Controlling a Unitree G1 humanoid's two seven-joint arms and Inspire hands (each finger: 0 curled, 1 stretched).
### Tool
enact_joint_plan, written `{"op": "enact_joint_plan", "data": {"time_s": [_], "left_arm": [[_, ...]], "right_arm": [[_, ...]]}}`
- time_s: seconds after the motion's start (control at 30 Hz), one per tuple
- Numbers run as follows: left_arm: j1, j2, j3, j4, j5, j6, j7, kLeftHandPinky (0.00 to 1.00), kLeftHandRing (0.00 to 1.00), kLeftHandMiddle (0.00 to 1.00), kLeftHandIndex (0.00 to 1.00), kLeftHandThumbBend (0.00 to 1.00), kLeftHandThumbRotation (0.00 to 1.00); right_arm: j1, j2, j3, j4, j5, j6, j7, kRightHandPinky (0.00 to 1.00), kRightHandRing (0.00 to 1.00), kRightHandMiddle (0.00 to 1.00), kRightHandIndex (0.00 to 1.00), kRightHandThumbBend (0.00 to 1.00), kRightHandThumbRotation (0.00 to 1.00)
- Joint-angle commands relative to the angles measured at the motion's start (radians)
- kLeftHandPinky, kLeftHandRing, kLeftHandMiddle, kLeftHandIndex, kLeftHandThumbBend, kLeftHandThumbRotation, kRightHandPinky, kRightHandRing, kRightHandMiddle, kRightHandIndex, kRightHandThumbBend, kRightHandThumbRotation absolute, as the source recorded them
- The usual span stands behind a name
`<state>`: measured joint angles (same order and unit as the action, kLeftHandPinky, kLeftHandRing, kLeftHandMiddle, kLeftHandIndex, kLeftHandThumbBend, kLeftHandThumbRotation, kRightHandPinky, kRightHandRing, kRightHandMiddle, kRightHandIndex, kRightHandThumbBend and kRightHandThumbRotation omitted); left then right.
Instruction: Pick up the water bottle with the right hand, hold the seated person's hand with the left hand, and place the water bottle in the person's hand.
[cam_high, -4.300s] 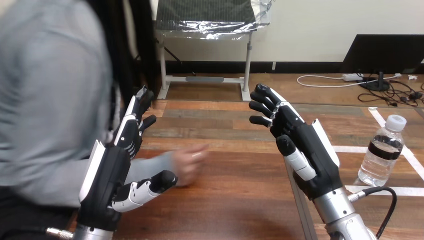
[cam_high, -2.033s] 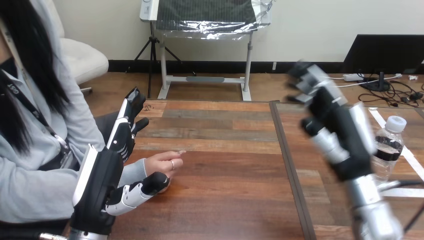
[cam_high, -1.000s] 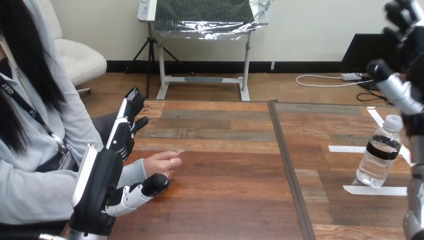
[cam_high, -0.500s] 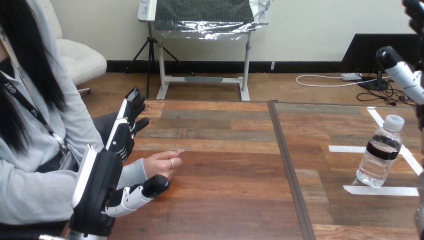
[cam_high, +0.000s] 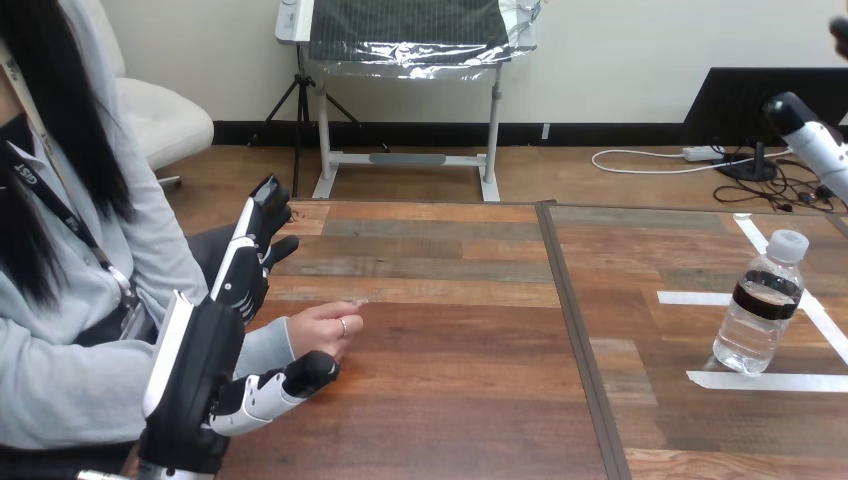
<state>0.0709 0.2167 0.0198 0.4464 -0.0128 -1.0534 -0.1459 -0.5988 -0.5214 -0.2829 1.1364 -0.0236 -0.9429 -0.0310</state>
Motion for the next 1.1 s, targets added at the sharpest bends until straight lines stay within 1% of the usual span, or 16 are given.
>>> {"op": "enact_joint_plan", "data": {"time_s": [0.0,0.1,0.27,0.3,0.37,0.57,0.6,0.77,0.87,0.97,1.07], "left_arm": [[-0.039,-0.006,0.020,0.009,-0.002,-0.020,0.009,0.90,0.97,1.00,0.99,1.00,0.75],[-0.039,-0.004,0.017,0.007,-0.011,-0.021,0.004,0.90,0.97,1.00,0.99,1.00,0.75],[-0.037,-0.001,0.012,0.006,-0.026,-0.021,-0.007,0.90,0.97,1.00,0.99,1.00,0.74],[-0.038,0.000,0.011,0.007,-0.030,-0.023,-0.009,0.90,0.97,1.00,0.99,1.00,0.74],[-0.038,0.000,0.010,0.008,-0.035,-0.025,-0.013,0.90,0.97,1.00,0.99,1.00,0.73],[-0.041,0.001,0.012,0.020,-0.040,-0.033,-0.019,0.90,0.96,1.00,0.99,1.00,0.72],[-0.041,0.002,0.012,0.019,-0.041,-0.032,-0.020,0.90,0.96,1.00,0.99,1.00,0.72],[-0.042,0.003,0.013,0.022,-0.048,-0.034,-0.027,0.90,0.96,1.00,0.99,1.00,0.72],[-0.042,0.004,0.020,0.022,-0.033,-0.036,-0.020,0.90,0.96,1.00,0.99,1.00,0.72],[-0.044,0.006,0.021,0.026,-0.034,-0.041,-0.023,0.90,0.96,1.00,0.99,1.00,0.73],[-0.043,0.008,0.022,0.023,-0.036,-0.039,-0.023,0.90,0.96,1.00,0.99,1.00,0.73]], "right_arm": [[-0.089,-0.036,0.012,0.033,-0.026,0.043,-0.047,0.95,0.89,0.86,0.90,1.00,0.61],[-0.091,-0.041,0.019,0.049,-0.040,0.073,-0.071,0.93,0.88,0.86,0.90,1.00,0.62],[-0.095,-0.046,0.025,0.072,-0.049,0.112,-0.086,0.89,0.88,0.85,0.90,1.00,0.62],[-0.094,-0.048,0.029,0.077,-0.055,0.127,-0.092,0.88,0.88,0.85,0.90,1.00,0.61],[-0.093,-0.050,0.034,0.082,-0.062,0.143,-0.099,0.85,0.88,0.85,0.90,1.00,0.62],[-0.087,-0.051,0.044,0.105,-0.079,0.187,-0.120,0.82,0.88,0.84,0.90,1.00,0.61],[-0.086,-0.051,0.047,0.110,-0.081,0.201,-0.124,0.82,0.88,0.84,0.90,1.00,0.60],[-0.082,-0.047,0.054,0.121,-0.082,0.245,-0.125,0.81,0.89,0.84,0.90,1.00,0.59],[-0.076,-0.044,0.065,0.124,-0.092,0.264,-0.140,0.81,0.89,0.85,0.90,1.00,0.58],[-0.075,-0.042,0.074,0.130,-0.099,0.296,-0.147,0.81,0.89,0.85,0.91,1.00,0.56],[-0.072,-0.039,0.078,0.134,-0.103,0.319,-0.144,0.82,0.89,0.86,0.92,1.00,0.55]]}}
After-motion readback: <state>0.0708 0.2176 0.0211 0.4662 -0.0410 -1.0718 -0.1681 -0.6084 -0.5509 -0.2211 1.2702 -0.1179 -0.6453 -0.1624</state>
